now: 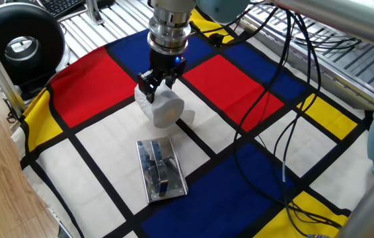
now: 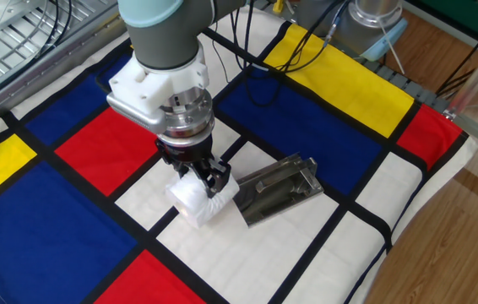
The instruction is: Put the toilet paper on its holder
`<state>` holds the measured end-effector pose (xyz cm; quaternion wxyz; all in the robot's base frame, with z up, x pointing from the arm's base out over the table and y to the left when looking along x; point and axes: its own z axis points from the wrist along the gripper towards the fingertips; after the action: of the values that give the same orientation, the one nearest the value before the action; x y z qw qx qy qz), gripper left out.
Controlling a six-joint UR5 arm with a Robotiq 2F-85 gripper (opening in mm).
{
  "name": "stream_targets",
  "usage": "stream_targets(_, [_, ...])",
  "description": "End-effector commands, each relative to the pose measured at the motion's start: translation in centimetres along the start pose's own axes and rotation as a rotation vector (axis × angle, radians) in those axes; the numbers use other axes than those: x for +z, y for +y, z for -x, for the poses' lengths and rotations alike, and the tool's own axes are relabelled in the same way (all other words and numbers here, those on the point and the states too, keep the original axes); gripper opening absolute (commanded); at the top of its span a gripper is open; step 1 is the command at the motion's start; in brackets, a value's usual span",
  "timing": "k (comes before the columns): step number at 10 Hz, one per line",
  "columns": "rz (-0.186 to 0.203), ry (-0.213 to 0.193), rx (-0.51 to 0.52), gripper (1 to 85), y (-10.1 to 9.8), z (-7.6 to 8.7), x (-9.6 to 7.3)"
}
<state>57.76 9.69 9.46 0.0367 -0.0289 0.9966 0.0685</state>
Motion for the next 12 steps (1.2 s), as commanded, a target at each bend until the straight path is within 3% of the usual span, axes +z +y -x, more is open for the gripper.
stream_targets(1, [0.007, -0.004, 0.019, 1.3, 1.3, 0.8, 0.3])
stream_targets(8, [0.001, -0.019, -0.011, 1.3, 0.5, -0.3, -0.3])
stream_targets(12, [0.003, -0.036, -0.001, 1.3, 0.6, -1.1, 0.6])
